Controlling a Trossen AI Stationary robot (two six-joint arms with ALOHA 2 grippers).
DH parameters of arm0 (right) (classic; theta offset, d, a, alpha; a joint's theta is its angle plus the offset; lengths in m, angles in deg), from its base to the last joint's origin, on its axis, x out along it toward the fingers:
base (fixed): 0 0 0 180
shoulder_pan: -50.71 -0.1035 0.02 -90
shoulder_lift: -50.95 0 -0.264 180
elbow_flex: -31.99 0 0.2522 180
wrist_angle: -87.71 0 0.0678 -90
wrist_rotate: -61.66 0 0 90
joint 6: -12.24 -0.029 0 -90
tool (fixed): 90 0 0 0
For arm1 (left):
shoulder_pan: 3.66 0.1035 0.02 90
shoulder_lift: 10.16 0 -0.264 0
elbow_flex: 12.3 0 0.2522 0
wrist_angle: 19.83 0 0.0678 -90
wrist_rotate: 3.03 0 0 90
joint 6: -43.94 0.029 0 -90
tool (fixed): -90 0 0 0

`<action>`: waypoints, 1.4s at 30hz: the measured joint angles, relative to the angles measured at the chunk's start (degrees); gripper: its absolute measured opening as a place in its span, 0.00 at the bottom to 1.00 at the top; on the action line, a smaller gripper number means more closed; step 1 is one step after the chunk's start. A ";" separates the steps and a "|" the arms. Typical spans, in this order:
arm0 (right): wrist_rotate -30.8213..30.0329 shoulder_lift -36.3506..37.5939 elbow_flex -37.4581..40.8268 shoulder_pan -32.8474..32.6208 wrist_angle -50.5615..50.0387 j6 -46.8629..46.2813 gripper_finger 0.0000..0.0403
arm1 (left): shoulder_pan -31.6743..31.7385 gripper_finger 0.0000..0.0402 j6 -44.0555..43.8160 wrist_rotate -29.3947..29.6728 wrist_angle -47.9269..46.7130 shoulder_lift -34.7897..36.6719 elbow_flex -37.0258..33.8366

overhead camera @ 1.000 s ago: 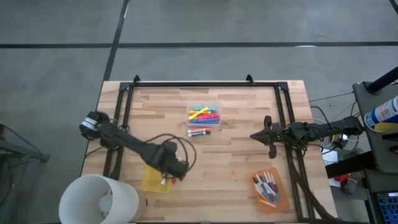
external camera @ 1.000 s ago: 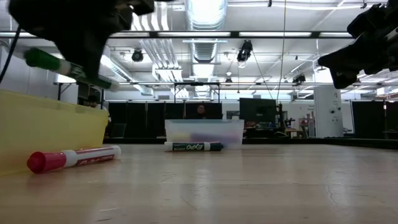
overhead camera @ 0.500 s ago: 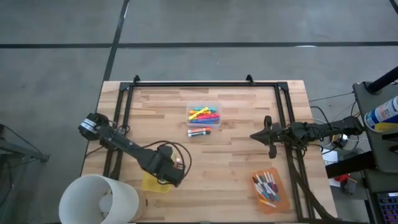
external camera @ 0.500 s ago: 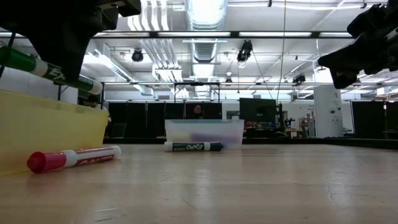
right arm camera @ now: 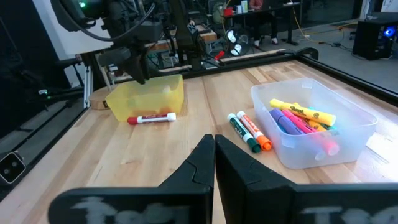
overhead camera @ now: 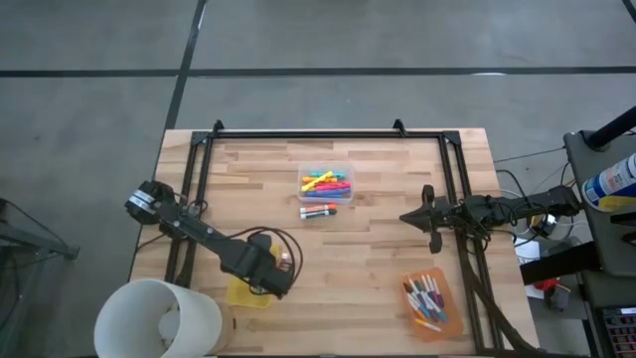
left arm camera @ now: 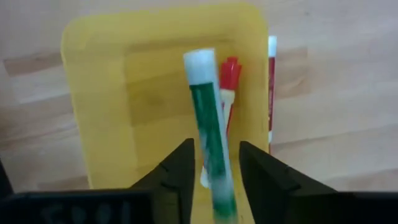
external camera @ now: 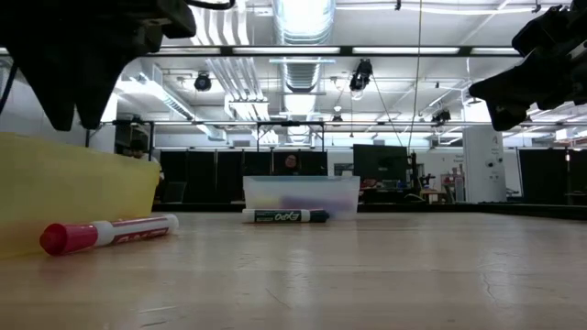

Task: Pick & Place Markers
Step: Put the red marker pen into the yellow bin

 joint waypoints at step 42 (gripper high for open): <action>-0.01 0.01 0.00 0.01 -0.01 0.00 0.02 | 7.13 0.40 31.07 8.02 42.60 -15.41 15.03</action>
